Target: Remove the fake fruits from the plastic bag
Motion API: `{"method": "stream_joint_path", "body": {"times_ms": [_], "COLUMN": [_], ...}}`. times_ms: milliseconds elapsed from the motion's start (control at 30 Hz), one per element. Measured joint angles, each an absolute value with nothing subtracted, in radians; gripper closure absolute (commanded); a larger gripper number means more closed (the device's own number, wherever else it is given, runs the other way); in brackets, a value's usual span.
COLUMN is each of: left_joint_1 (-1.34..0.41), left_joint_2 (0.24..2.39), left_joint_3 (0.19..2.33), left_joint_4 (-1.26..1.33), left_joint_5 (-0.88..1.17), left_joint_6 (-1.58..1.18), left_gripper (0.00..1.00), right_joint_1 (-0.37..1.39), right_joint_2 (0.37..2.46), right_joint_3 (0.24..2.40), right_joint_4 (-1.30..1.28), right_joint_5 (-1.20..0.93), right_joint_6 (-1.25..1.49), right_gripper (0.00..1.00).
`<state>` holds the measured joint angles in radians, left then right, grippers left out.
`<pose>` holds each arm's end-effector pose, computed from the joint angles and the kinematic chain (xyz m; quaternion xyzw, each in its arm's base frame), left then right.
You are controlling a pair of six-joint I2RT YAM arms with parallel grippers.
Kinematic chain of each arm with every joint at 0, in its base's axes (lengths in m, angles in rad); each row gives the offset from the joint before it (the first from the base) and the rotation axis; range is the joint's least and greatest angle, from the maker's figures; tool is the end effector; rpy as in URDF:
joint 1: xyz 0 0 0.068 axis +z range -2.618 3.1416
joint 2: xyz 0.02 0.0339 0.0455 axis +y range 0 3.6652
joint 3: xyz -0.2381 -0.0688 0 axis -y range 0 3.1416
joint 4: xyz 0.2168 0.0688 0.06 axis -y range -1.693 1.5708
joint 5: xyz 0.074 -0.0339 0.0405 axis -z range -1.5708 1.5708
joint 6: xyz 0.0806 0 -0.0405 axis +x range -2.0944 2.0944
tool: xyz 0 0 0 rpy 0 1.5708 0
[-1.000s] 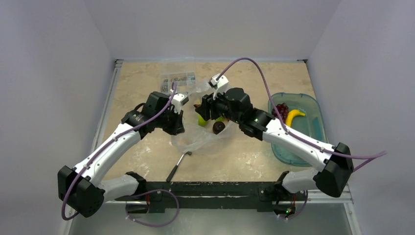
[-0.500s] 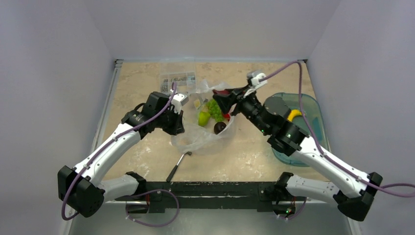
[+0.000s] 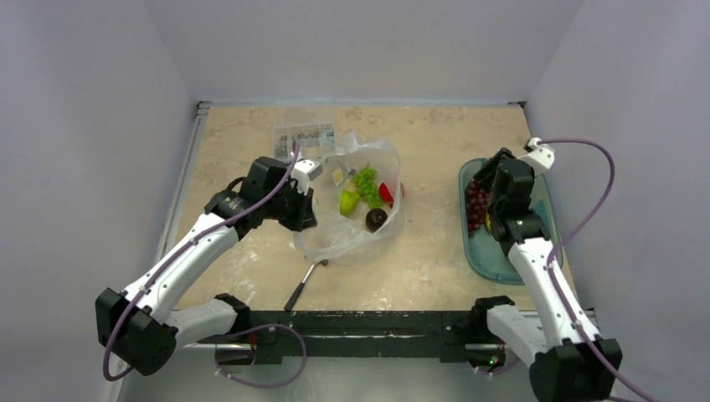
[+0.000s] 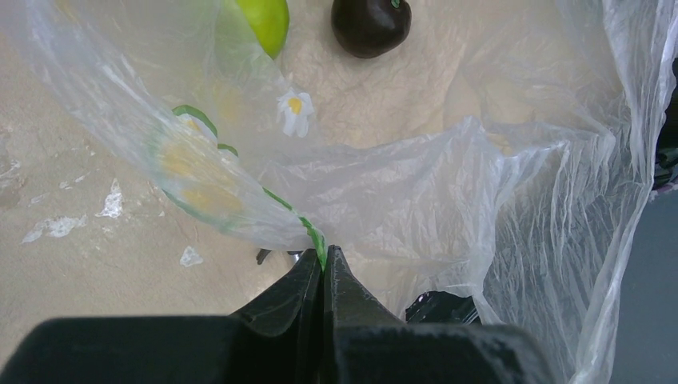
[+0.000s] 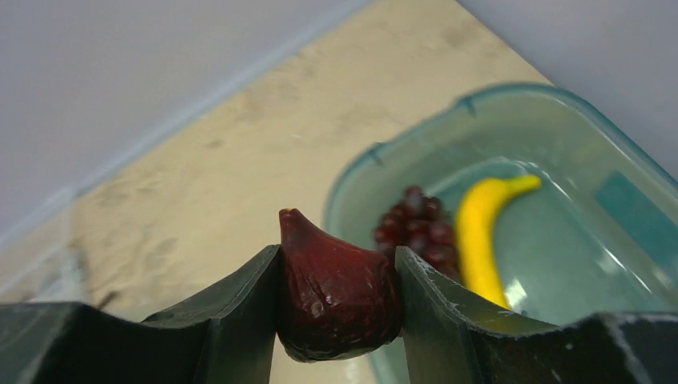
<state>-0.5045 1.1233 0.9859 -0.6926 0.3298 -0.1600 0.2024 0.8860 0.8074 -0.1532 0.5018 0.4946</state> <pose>0.1987 -0.1395 0.2470 0.2162 0.8957 -0.2611 0.2876 0.2341 0.0085 0.3075 0.2630 0.7291 0.0223 0.6315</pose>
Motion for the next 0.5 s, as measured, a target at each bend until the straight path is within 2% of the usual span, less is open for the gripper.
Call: {"method": "stream_joint_path", "body": {"times_ms": [233, 433, 500], "left_joint_1": [-0.505, -0.505, -0.505], "left_joint_2": [1.122, 1.122, 1.122], "left_joint_3": [0.986, 0.986, 0.986], "left_joint_4": [-0.687, -0.688, -0.689], "left_joint_5": [0.349, 0.353, 0.353], "left_joint_6": [-0.159, -0.150, -0.145], "left_gripper": [1.00, 1.00, 1.00], "right_joint_1": [-0.190, -0.291, -0.293], "right_joint_2": [1.100, 1.269, 1.302], "right_joint_3": [0.718, 0.712, 0.711], "right_joint_4": [-0.191, -0.194, -0.192], "right_joint_5": [0.346, 0.311, 0.312], "right_joint_6": [0.616, 0.698, 0.711], "right_gripper": [1.00, 1.00, 0.93]}}
